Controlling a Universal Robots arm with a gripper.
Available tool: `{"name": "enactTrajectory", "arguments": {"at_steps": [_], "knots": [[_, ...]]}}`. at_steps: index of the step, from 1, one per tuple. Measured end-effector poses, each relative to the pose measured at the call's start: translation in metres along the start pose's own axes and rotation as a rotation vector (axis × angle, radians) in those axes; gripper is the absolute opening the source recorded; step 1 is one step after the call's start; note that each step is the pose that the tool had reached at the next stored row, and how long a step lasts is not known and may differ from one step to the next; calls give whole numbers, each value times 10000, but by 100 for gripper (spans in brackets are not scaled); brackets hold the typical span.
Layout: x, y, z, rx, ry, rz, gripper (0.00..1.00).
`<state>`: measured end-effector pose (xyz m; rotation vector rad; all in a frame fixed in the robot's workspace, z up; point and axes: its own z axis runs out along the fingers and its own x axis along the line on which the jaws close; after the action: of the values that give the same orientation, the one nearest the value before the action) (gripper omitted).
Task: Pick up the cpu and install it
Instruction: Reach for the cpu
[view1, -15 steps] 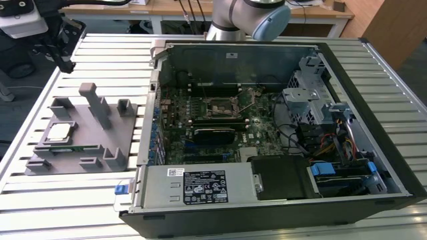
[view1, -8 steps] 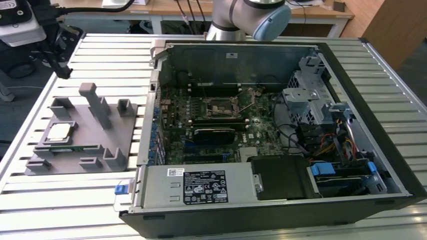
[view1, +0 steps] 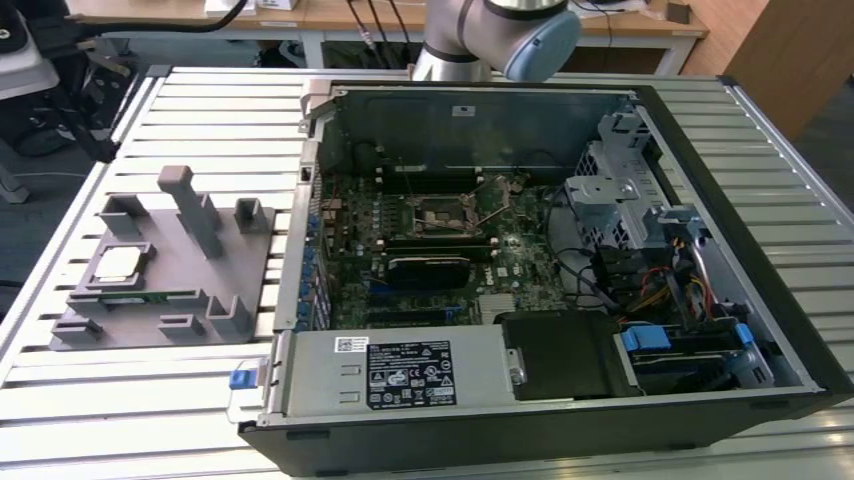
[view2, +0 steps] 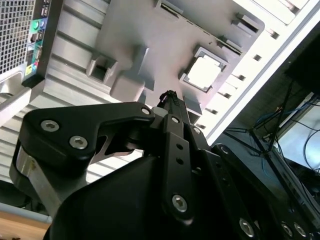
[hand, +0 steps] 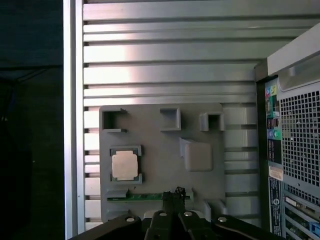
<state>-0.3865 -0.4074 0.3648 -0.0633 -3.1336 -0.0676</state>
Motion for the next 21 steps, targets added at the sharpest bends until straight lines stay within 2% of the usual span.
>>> {"name": "enactTrajectory", "arguments": {"at_steps": [6, 9, 21], "knots": [[231, -29, 27, -2, 0, 0, 11], [286, -62, 46, -1, 1, -21, 11], [549, -78, 107, 0, 24, -224, 11]]}}
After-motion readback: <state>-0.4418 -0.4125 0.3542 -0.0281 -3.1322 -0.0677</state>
